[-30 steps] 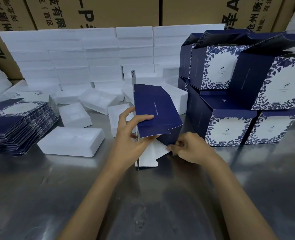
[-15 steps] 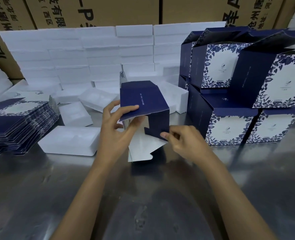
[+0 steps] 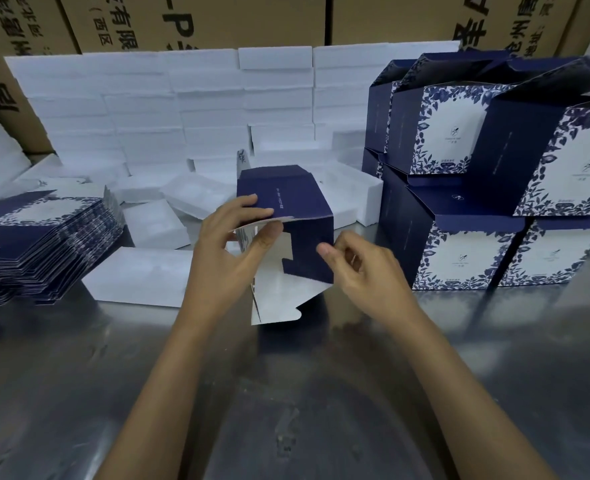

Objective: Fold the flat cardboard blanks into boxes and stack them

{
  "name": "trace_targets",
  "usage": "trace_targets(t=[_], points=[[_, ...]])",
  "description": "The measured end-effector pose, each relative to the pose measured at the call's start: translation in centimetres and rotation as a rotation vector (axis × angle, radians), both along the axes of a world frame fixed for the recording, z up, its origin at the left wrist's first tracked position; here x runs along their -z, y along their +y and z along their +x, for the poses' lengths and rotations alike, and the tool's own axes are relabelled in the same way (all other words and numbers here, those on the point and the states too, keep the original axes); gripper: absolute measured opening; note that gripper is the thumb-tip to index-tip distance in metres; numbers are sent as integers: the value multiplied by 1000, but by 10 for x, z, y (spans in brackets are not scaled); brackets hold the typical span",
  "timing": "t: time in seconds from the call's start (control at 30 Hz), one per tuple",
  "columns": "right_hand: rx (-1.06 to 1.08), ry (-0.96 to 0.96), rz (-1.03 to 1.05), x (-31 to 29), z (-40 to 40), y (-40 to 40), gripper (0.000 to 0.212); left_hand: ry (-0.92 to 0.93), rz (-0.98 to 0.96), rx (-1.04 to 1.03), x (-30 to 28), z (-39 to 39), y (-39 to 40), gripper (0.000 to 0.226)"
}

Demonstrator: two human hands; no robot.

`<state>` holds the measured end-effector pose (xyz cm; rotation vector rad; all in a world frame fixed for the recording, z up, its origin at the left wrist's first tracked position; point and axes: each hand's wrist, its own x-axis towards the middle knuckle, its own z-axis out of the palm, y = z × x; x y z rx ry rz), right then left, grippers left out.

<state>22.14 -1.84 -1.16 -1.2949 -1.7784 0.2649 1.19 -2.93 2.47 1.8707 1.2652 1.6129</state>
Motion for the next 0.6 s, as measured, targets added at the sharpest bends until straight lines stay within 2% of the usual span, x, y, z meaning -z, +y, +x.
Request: trace_targets(t=[0.1,0.2,0.23,0.33,0.4,0.43,0.53,0.6], points=[[-13,30,73,-2,-1,0,38,30,18,12,0,4,-3,41],[5,30,-16,-3,1,-1,38,90,48,-3,1,7,-5,38],[1,84,-59,-5,1,-2,36,109,47,2,2,6,-4,38],[-90,463,-163,-14,-1,-4,28,153,5,83,5,6,-3,48],[-166,629,-203,-14,-2,-3,29,175,4,128,8,8,-2,53],[-199,654,-225,-13,-3,-3,34,192,8,138,10,8,0,55],[-332,606,-279,-8,-3,-3,71,304,-28,190,17,5,6,67],[-387,539,-260,-5,-2,-2,79,417,-75,239,20,2,9,84]])
